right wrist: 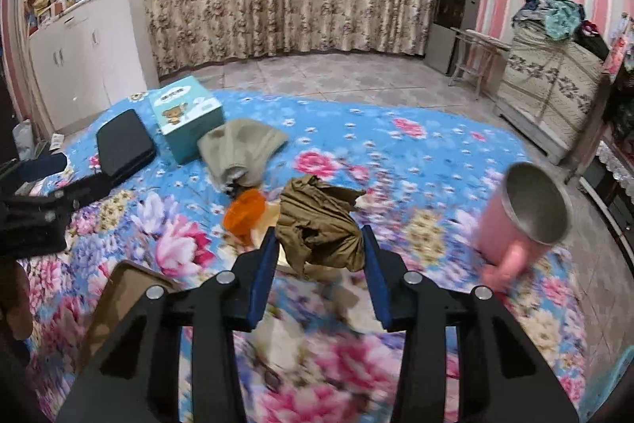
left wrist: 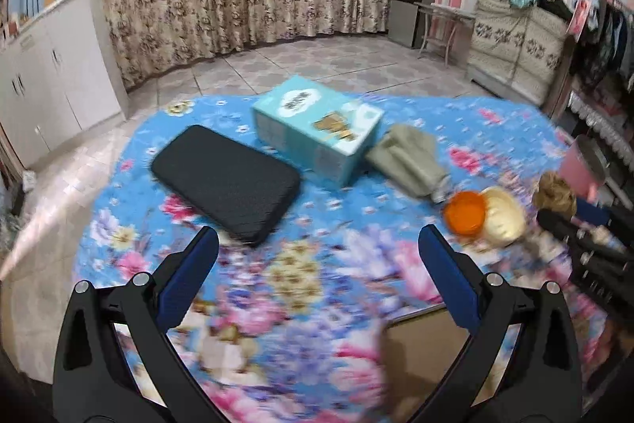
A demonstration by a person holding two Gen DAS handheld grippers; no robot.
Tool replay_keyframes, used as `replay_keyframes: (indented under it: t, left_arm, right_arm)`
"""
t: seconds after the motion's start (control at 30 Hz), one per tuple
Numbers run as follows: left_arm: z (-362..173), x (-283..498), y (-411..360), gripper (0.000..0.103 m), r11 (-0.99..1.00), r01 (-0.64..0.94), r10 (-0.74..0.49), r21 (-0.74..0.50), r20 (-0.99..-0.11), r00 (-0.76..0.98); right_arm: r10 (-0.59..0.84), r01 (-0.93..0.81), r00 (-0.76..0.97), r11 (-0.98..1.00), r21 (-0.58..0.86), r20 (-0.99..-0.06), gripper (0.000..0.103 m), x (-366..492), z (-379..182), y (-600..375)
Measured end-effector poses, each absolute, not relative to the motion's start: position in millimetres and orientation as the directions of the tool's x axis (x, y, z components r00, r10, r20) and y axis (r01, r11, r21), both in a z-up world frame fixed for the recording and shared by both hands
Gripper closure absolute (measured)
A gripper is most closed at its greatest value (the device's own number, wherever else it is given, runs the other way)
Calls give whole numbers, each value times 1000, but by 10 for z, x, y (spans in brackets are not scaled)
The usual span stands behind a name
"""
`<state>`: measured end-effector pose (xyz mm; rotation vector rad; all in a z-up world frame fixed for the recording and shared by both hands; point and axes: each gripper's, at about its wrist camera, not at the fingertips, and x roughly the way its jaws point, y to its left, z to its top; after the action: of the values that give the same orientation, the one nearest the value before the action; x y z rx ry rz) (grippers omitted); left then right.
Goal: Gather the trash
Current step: 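Grasp the khaki cloth with the right tool while the left tool grasps the small orange cup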
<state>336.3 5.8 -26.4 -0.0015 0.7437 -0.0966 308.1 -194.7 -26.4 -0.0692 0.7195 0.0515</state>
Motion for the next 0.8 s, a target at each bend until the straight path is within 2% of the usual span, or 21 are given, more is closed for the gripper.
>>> replay_keyframes:
  t: [0.1,0.3,0.4,0.7,0.8]
  left_arm:
    - [-254,3370,-133,5,991,119,-124,-54,-683,720]
    - [-341,3379,-553,6,986,166,-115,7,-694,711]
    - [-359,3439,-685,11,982,186,-161,-39,-696,700]
    - [-471,3555,-1110,26,964,259,-142,52,-725,674]
    - [-524,3594,-1178,35,958,276,-133,76,-737,662]
  right_arm:
    - [8,-34,754,999,-27,-657,61,2957,-223,-2126]
    - [-58,61,760,998,-18,-648,61,2714,-229,-2543]
    - [-57,86,773,996,15,-632,61,2700,-208,-2708]
    - [-69,125,761,991,41,-645,61,2787,-333,-2970]
    - [-63,120,761,992,45,-645,61,2828,-358,-2947]
